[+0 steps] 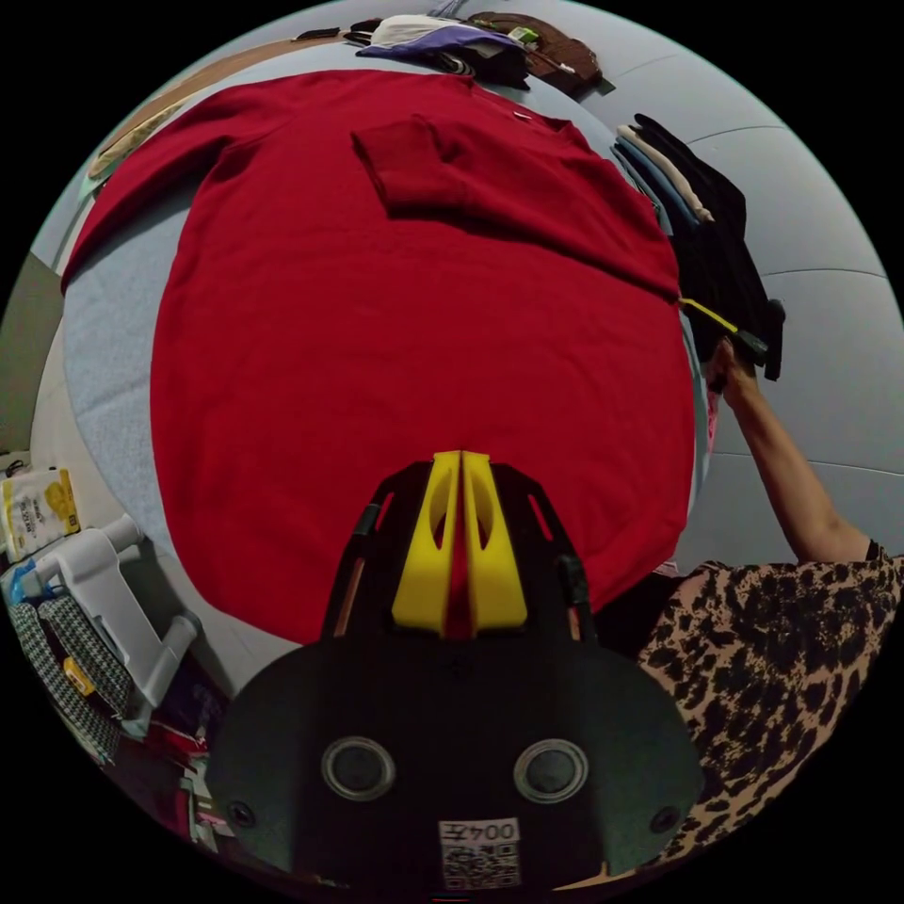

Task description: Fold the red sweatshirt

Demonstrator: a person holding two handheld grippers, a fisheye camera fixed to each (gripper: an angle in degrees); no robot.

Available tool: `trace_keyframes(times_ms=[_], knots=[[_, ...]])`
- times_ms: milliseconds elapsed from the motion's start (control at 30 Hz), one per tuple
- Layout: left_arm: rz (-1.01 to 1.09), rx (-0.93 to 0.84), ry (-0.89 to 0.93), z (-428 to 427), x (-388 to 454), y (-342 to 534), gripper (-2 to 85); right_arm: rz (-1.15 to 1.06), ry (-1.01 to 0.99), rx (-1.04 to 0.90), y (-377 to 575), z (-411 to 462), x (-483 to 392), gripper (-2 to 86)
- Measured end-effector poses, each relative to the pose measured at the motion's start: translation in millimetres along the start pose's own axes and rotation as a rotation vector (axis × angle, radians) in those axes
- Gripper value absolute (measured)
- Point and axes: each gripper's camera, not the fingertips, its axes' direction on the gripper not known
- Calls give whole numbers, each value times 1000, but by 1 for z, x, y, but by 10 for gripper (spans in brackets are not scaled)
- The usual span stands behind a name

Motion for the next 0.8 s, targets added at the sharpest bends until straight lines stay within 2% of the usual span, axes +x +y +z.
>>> trace_keyframes(times_ms=[133,300,433,600,800], knots=[[-2,2,16,-4,-6,2,7,61,-10,11,12,-30,15,16],[-1,17,27,-9,-11,9,7,208,-291,140,1,-75,54,27],[19,39,-22,-14,-4,14,5,269,-399,162,-27,-85,70,55],[59,272,-81,-49,8,-2,8,288,-438,131,-74,-90,81,84],[36,340,-115,-53,-2,-71,15,405,-500,126,-108,-89,114,89]])
